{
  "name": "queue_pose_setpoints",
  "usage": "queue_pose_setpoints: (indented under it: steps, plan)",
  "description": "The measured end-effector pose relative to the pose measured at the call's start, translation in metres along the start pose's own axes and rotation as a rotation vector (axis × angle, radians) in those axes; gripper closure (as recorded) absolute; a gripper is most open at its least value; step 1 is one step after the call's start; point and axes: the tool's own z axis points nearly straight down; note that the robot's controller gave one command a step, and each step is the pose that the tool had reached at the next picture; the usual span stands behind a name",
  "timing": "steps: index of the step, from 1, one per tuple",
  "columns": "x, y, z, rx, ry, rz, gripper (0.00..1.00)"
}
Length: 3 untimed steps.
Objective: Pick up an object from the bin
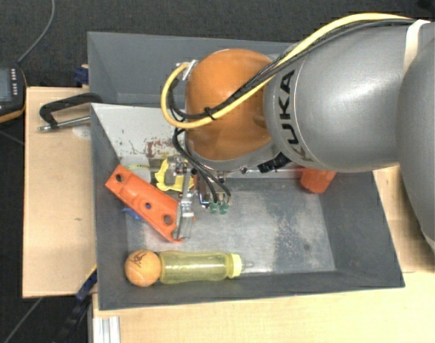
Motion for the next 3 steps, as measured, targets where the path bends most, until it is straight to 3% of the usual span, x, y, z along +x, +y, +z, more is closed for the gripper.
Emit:
queue_pose_setpoints:
  steps: [1,3]
  plan:
    - [-0.002,-0.001,-0.005,-0.002,-0.008,0.004,0.00]
    - [-0.013,0.009,0.134,-0.004,-0.010,0.196,0.00]
